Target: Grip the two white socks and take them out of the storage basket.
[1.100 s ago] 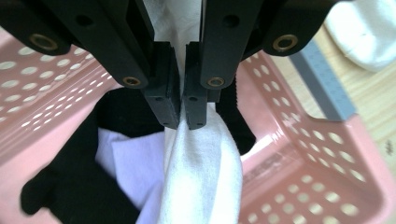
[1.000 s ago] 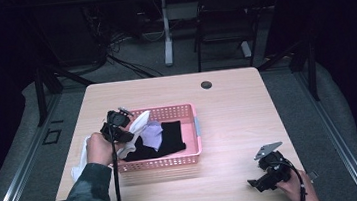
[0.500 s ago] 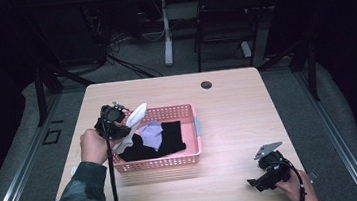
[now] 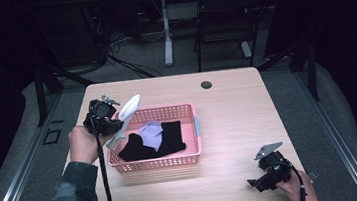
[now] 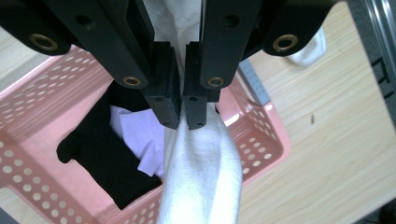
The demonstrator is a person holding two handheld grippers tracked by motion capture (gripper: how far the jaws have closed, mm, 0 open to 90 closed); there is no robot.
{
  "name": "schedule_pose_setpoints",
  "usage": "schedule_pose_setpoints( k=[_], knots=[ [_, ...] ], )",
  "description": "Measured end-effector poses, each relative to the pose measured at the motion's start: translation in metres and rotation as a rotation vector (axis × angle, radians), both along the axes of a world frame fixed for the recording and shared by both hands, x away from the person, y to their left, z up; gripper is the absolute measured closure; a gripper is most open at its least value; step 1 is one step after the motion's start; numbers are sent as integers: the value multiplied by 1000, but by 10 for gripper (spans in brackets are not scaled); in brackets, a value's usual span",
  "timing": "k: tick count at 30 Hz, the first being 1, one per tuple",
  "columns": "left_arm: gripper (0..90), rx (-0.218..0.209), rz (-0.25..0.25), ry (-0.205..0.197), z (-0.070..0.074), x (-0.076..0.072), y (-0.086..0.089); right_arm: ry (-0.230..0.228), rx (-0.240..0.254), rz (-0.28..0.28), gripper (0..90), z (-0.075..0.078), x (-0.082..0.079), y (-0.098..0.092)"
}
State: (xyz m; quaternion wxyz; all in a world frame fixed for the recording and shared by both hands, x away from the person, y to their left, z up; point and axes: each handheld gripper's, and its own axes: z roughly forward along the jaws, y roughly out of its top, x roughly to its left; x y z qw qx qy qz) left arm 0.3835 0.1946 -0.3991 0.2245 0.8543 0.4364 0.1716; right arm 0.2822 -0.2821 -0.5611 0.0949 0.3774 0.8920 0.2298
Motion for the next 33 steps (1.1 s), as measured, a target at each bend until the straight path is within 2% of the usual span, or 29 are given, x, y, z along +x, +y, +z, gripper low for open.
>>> schedule_pose_setpoints(
  k=[8, 14, 19, 24, 28, 32, 33],
  knots=[
    [858, 5, 54, -27, 8, -13, 26, 1, -20, 4, 58, 0, 1, 0],
    [858, 11, 113, -14, 5, -16, 50, 7, -17, 9, 59, -1, 2, 1],
    [857, 36, 155, 21, -5, -18, 66, 4, -10, 7, 59, -1, 2, 2],
    [858, 18, 206, 35, -14, -21, 84, 5, -16, 8, 59, -2, 2, 1],
    [858, 24, 233, 58, -23, -21, 94, 7, -14, 4, 59, -2, 2, 1],
    [857, 22, 260, 85, -37, -18, 103, 11, -20, 7, 59, -2, 2, 1],
    [857, 24, 269, 95, -41, -18, 106, 10, -9, 1, 59, -2, 1, 2]
  ],
)
